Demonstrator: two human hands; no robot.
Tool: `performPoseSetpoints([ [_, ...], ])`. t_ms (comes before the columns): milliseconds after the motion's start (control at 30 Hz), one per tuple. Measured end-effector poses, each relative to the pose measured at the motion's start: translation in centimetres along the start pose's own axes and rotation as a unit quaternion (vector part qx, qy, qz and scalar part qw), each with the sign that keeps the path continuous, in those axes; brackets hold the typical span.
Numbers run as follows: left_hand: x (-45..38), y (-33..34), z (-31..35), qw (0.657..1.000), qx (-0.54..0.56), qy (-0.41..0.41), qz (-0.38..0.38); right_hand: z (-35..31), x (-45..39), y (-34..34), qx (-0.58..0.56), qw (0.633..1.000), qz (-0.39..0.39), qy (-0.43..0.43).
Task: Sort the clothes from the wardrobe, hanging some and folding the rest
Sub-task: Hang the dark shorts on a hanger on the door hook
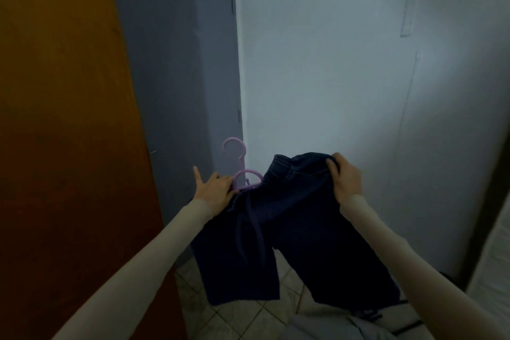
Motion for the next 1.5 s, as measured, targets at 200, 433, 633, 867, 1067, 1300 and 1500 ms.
performPoseSetpoints([
  [200,-0.2,0.2,0.5,0.997,0.029,-0.001,-0.077,0.1,-0.8,-0.8,0.02,0.999,0.045,0.018],
  [433,-0.7,1.4,0.7,0.965,0.24,-0.016,-0.106,0.9,-1.1,-1.7,-0.055,0.993,-0.082,0.063],
  [633,-2.0,0.2,-0.2,0.966,0.249,-0.032,-0.058,2.4,0.6,-2.4,-0.189,0.953,-0.153,0.182],
  [867,-2.0,-1.5,-1.2,0.963,0.242,-0.102,0.054,3.4,2.4,-3.0,-0.259,0.928,-0.209,0.169],
  [1067,-0.6,-3.3,-1.0,0.975,0.166,-0.084,0.121,2.9,2.9,-2.0,-0.204,0.961,-0.155,0.105],
  [1300,0.8,-3.2,-0.6,0.982,0.041,-0.061,0.177,2.7,3.1,-1.4,-0.227,0.96,-0.118,0.113],
  [1500,0.9,-3.4,-0.1,0.976,-0.052,-0.064,0.2,2.3,2.3,-1.3,-0.24,0.961,-0.035,0.134],
])
Point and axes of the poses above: each hand's wrist, its own x-axis away from the middle knuckle, its own y-axis out of the palm, z = x × y, the point moved 1 cm from there along -x, towards the middle knuckle, and after that the axes turned 12 degrees about -y, right-handed, at the moved point
